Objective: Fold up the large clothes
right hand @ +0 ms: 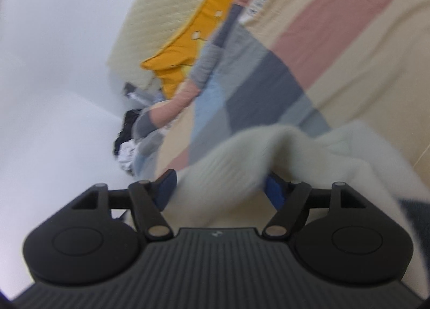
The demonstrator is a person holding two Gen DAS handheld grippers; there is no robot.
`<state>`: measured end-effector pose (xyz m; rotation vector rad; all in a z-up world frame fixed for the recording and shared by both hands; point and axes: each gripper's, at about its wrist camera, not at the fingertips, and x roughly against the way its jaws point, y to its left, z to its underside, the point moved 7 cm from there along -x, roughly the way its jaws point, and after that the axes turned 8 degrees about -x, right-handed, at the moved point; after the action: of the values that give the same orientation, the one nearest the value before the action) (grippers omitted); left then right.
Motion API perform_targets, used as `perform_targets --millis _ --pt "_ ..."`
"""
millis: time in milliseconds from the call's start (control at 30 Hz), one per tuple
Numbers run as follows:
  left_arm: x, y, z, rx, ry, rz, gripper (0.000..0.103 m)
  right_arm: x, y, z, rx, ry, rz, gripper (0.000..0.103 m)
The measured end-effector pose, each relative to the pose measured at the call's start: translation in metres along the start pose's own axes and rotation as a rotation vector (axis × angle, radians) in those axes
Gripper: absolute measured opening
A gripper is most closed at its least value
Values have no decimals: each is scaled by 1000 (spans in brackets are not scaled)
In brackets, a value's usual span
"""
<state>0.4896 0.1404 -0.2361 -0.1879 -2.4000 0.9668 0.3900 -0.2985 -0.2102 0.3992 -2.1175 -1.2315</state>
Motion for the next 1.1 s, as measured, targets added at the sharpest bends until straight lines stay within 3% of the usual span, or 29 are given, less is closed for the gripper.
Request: perform_targets --millis 133,300,433,633,1000,1100 --pt "31 -20 0 -61 -38 3 63 19 16 12 69 0 -7 73" --pt "47 -46 31 -265 42 -78 63 24 24 32 202 20 104 72" --pt "37 -54 57 -395 96 -153 63 16 22 47 269 58 168 71" --pt "12 -36 74 -400 167 -245 63 -7 1 50 414 33 367 69" --pt "-11 -14 58 -370 165 -320 63 -31 -12 36 454 -13 413 68" --pt "-7 -9 49 -360 138 -350 62 -22 -15 26 454 -59 456 57"
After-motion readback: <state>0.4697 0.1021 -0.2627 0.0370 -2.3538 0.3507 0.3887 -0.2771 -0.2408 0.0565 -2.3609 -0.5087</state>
